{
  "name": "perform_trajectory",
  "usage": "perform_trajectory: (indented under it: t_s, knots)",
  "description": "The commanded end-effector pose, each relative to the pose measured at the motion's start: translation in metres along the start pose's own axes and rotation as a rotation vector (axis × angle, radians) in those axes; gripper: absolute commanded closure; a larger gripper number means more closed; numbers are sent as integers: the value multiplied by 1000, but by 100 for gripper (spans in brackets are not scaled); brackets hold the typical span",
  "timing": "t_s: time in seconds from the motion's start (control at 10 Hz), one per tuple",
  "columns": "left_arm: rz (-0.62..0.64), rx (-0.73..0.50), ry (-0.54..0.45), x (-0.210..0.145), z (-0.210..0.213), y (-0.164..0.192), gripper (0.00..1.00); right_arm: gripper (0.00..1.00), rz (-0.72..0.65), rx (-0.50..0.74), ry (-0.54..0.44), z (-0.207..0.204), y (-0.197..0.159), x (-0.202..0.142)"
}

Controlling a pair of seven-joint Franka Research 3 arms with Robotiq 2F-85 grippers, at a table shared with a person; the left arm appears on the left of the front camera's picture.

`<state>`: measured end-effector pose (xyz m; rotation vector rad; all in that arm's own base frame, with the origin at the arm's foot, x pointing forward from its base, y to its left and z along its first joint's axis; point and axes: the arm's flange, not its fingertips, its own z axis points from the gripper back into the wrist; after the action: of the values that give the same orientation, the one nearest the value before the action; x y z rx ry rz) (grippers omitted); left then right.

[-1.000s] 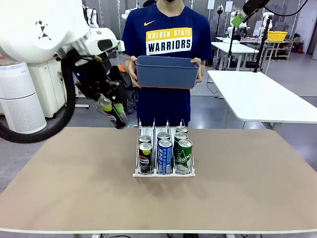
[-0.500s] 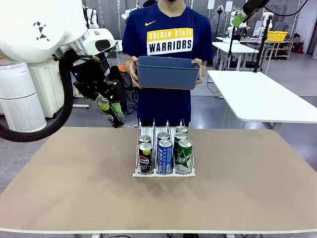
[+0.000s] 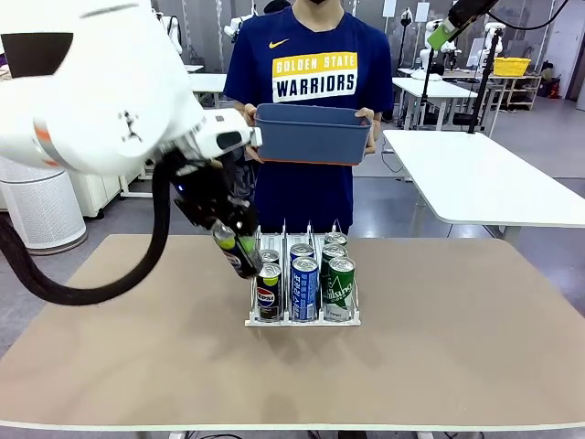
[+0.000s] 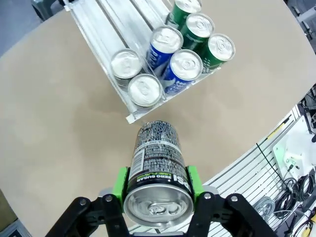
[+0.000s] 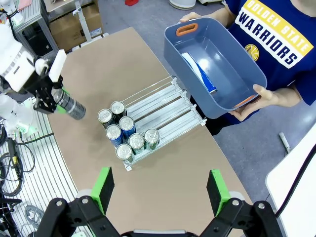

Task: Fill the beverage cans into the dispenser.
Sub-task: Place the picked Pepsi coke in the line of the Automatic Can Dispenser with the same cans.

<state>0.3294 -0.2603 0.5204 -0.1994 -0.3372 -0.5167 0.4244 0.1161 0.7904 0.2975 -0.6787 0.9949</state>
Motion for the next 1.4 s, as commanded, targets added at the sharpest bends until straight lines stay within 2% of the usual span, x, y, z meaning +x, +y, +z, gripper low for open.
perform_trajectory:
  t_s: [0.0, 0.2, 0.6, 1.0, 1.3]
  knots:
    - [-35, -19, -35, -11, -15, -2, 42, 0, -1, 0, 0, 0, 0, -1]
    - [-55, -12, -30, -17, -38, -13, 42, 0, -1, 0, 0, 0, 0, -1]
    - [-90, -22, -1, -3, -63, -5, 42, 0, -1, 0, 0, 0, 0, -1]
    - [-73, -7, 16, -13, -62, -8, 42, 0, -1, 0, 0, 0, 0, -1]
    - [-85, 2, 27, -2, -82, -10, 42, 0, -1, 0, 0, 0, 0, -1]
